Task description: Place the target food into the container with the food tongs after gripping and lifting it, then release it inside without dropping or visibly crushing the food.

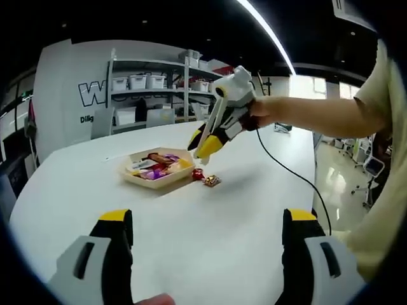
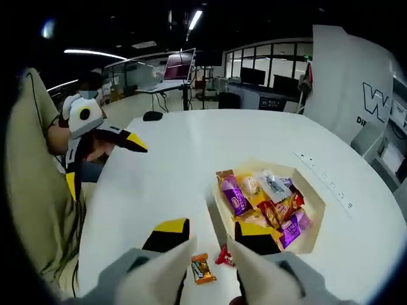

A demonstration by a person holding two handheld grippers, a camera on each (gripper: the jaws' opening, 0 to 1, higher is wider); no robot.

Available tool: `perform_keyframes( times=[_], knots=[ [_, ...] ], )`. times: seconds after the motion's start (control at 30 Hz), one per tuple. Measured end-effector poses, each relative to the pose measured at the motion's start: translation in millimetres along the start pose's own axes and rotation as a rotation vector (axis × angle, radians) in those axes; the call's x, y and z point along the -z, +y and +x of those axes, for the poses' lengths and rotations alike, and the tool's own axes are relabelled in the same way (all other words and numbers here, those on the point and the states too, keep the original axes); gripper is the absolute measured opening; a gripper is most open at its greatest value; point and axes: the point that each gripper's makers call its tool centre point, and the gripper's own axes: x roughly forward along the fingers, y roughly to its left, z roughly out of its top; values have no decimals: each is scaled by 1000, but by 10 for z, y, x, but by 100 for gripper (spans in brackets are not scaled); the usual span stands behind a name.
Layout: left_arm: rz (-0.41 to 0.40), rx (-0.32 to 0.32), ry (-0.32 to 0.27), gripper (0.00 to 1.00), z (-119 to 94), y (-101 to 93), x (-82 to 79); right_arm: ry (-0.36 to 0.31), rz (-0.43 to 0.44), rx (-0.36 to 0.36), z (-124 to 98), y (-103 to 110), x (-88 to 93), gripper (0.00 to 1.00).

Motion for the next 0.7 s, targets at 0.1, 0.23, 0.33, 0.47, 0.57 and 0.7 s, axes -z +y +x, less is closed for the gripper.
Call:
perform_keyframes(
  times=[0.1,0.23,0.33,0.47,0.57,0.7],
  knots=[
    [-2,-1,1,95,0,6,7,-5,-18,-19,-4,55,33,24],
    [-1,2,3,95,12,-10,11,-19,-59,-48,-7,121,48,24],
    [-1,4,3,95,20,-14,9,-11,-72,-65,-3,164,84,24],
    [0,4,6,95,22,-15,17,-8,-93,-89,0,200,152,24],
    [-3,2,6,95,19,-12,21,-7,-92,-96,7,190,207,24],
    [-4,2,9,95,22,-10,31,-5,-97,-115,24,212,268,25]
  ],
)
